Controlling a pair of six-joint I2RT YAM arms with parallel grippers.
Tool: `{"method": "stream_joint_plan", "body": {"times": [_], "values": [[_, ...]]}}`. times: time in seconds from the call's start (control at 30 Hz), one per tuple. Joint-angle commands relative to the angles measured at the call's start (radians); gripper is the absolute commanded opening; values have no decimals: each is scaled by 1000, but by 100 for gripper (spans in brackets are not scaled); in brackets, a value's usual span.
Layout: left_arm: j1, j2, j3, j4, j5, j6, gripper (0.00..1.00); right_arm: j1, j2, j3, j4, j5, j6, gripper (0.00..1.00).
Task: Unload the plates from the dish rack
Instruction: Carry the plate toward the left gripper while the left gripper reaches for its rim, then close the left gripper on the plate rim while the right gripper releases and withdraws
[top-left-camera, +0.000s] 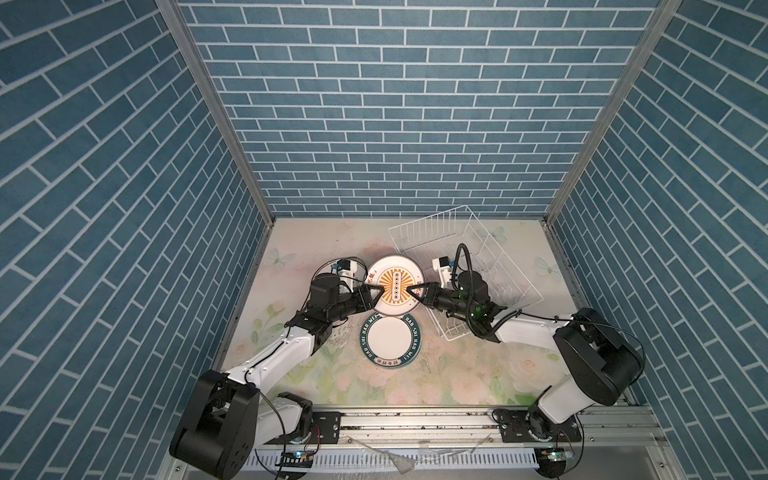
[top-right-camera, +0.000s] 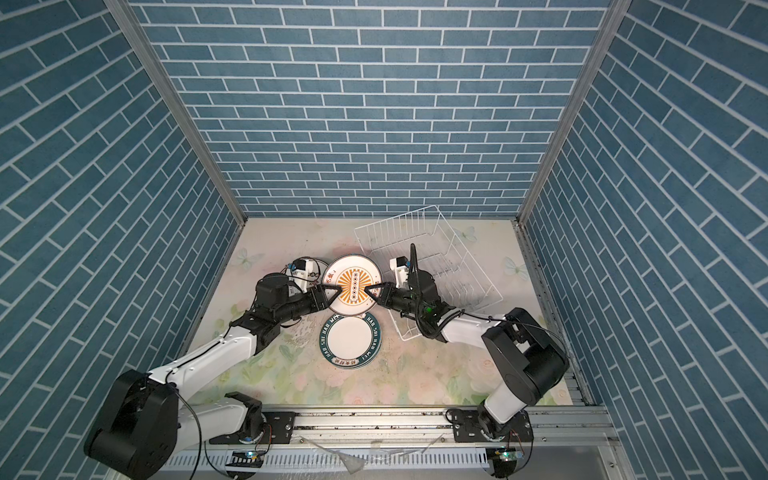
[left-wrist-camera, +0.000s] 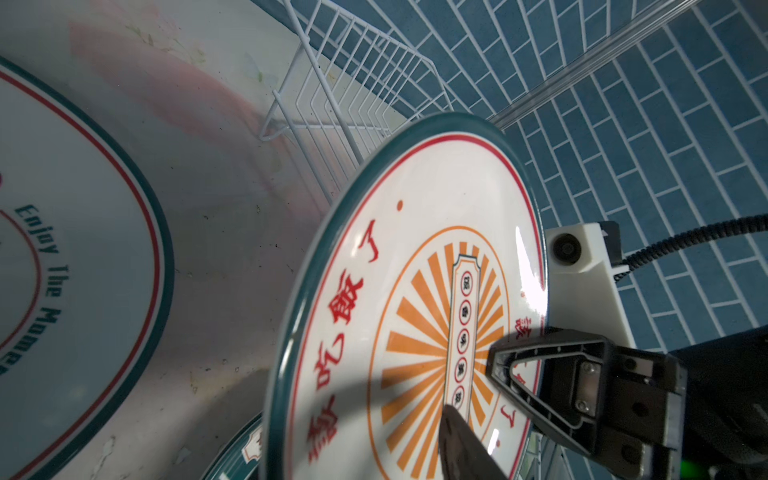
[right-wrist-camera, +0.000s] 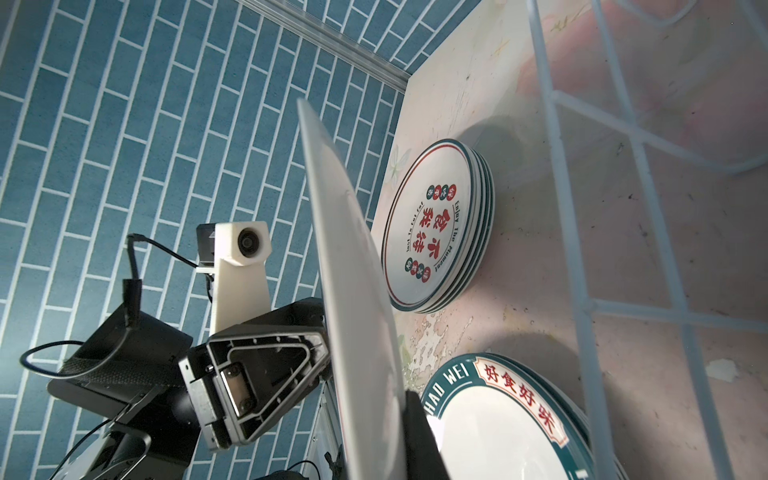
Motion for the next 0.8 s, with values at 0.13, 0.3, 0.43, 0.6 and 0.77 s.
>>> {"method": "stream_joint_plan", "body": {"times": [0.13, 0.3, 0.43, 0.6, 0.77], "values": [[-2, -6, -17, 81, 70, -15, 33, 14, 37, 65, 83, -23, 20, 0], [-2, -2, -18, 87, 81, -18, 27, 16, 49, 83, 74, -39, 10, 6], [-2, -2, -19, 94, 86, -15, 20, 16, 56, 94, 59, -43, -1, 15], [1, 0, -24, 99, 86, -14, 11, 18, 56, 105, 33, -45, -22, 28], [11, 0, -32, 98, 92, -18, 8, 16, 43, 121, -11, -41, -60, 37]]}}
